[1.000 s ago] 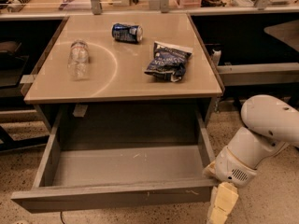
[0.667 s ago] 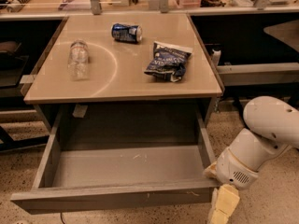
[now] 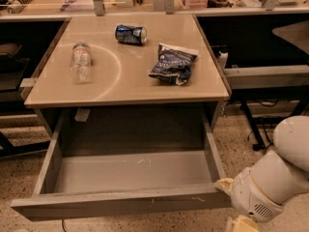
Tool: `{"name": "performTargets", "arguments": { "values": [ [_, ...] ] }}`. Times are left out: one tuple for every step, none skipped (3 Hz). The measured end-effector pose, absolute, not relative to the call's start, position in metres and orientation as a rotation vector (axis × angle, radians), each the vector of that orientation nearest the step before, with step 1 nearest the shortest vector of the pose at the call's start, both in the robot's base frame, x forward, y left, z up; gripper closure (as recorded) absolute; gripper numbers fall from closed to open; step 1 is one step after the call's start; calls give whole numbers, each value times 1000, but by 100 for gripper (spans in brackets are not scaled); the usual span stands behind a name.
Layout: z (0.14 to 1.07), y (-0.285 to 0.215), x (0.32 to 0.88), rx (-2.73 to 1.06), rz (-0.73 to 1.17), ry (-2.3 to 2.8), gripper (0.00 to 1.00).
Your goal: Open top drawer
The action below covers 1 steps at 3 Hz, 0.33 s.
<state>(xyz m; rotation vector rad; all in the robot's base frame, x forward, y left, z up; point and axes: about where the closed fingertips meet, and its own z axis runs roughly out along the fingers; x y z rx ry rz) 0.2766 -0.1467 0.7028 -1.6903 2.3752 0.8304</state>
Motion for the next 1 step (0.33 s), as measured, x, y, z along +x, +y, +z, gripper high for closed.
{"name": "performTargets", "arguments": {
  "values": [
    [703, -147, 277, -1690, 830, 2375, 0]
  ]
}}
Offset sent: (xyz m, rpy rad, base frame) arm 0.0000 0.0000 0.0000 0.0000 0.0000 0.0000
